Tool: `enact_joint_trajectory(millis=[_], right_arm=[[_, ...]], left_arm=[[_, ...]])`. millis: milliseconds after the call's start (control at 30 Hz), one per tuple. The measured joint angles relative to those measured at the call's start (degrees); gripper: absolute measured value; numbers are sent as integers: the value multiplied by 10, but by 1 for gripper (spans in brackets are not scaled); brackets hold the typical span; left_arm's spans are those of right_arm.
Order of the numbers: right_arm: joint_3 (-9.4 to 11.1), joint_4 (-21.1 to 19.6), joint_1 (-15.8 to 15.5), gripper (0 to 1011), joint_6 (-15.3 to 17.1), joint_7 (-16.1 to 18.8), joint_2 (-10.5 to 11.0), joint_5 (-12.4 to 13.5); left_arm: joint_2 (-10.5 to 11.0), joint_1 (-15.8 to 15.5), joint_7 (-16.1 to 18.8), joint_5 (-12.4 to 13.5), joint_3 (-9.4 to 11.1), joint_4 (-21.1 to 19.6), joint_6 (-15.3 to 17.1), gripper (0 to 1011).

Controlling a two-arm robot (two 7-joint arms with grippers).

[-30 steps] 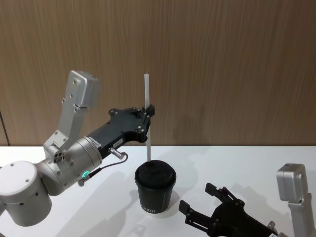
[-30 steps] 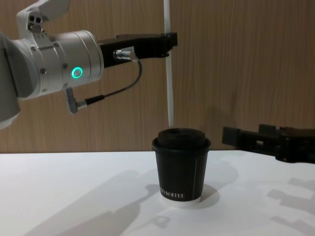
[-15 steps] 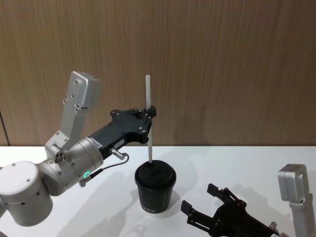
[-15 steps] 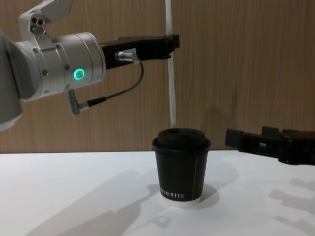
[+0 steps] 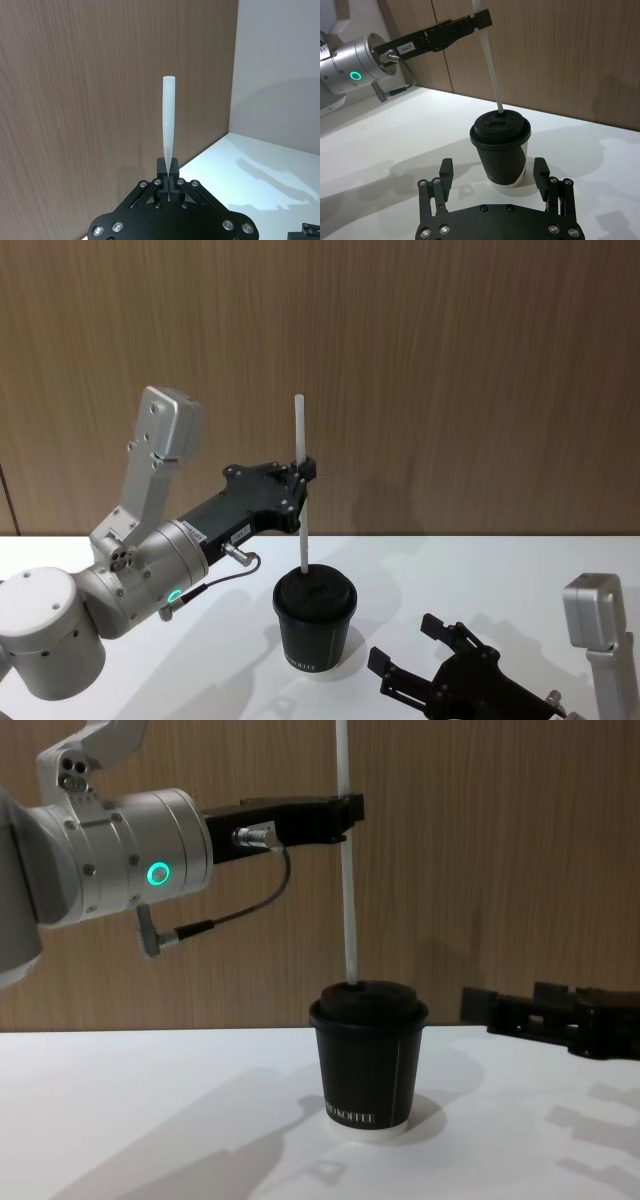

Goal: Pick up the straw with one hand, pass it to the other hand, and insert it into the cup.

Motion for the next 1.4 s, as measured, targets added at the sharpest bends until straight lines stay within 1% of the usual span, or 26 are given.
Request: enact_joint_trajectory(millis=[433, 800, 1400], right_arm=[[-1, 3, 1, 1001, 0, 0, 3, 6], [-1, 7, 0, 1001, 5, -3, 5, 11], [4, 13, -2, 1001, 8, -9, 7, 14]], left_arm=[[-5, 2, -6, 1, -5, 1, 4, 7], [-5, 7, -7, 0, -10, 0, 8, 7], [-5, 10, -8, -3, -12, 4, 10, 7]])
